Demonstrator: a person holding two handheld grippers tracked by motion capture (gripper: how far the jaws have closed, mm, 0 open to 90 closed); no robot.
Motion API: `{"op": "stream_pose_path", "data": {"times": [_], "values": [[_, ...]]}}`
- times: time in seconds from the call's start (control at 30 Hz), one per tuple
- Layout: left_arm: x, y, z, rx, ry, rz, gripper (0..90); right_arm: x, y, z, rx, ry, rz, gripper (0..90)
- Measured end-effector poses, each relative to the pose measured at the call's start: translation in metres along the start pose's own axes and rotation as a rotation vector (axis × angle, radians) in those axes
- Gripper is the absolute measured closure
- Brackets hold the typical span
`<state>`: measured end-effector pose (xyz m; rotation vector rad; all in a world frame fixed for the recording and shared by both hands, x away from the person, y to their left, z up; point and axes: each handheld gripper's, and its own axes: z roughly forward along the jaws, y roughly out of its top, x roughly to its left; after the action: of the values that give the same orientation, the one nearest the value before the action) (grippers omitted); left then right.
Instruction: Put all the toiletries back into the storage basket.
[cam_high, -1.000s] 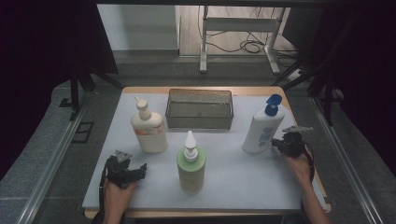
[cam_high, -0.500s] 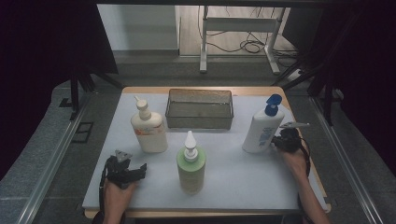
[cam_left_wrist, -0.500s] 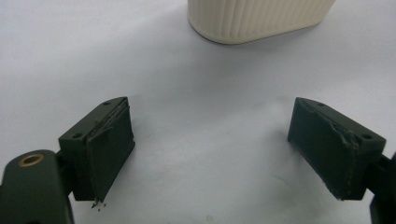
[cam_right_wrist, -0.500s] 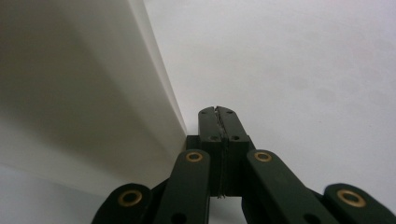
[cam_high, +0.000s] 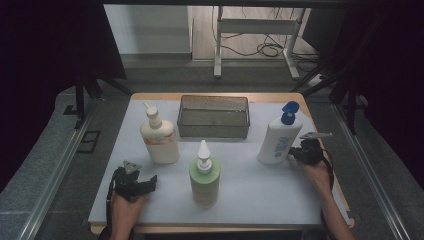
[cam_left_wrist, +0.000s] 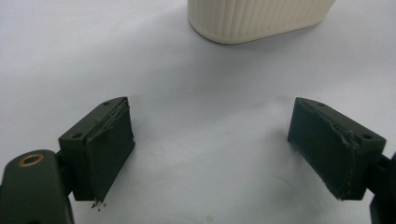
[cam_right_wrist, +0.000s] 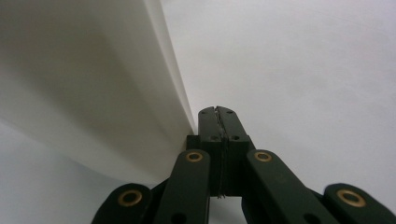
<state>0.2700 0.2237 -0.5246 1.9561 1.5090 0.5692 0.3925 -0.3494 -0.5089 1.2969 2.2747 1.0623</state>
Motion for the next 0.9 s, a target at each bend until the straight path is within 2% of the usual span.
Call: {"op": "stream_pose_path", "data": {"times": [0.57,0.9], "values": [[0.000,0.000,0.000,0.000,0.000,-0.001,13.7,0.025,-0.004,-0.002,0.006,0.047,-0.061,90.0],[0.000,0.000,0.000,-0.001,0.000,-0.002,13.7,0.034,-0.008,-0.004,0.005,0.068,-0.068,89.9]]}}
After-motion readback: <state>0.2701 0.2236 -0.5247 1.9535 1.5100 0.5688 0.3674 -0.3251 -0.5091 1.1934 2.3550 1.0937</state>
